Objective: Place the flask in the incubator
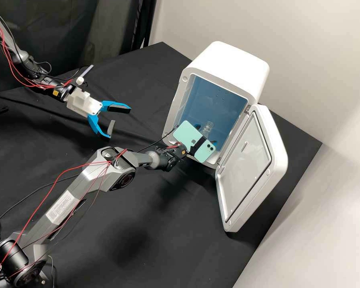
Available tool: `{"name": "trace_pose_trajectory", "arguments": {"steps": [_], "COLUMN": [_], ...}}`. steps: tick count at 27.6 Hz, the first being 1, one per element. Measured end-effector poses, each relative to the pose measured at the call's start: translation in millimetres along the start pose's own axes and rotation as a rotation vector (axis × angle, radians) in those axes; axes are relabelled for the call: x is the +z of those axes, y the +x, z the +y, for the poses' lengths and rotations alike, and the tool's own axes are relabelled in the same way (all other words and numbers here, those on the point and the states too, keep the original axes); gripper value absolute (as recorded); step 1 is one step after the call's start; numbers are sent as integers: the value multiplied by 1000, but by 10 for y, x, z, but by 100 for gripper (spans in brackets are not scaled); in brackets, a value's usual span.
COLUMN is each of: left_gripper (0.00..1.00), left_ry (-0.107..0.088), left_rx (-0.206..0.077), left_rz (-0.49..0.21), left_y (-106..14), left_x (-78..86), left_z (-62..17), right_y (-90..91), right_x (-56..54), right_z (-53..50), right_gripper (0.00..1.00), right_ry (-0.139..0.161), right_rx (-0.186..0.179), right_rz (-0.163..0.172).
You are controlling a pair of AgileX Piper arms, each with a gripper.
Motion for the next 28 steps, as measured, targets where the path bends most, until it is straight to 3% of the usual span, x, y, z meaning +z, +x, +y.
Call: {"name": "trace_pose_trajectory", "arguments": {"steps": [13,23,28], "left_gripper": [100,100,100], "left_ry": [0,-1,-2], "left_rx": [0,2,3], "left_rz": [2,11,15], "left_y": [-2,-12,-16], "left_x": [-7,-38,-52], "left_z": [1,5,7], "right_y": [1,-4,-12], "right_x": [-26,-174,-215], "right_z": [-34,-158,-140], "right_gripper": [0,0,0], "right_ry": [-10,-16,-20], "right_rx": [-6,-28,-24], "right_rz": [5,31,38]}}
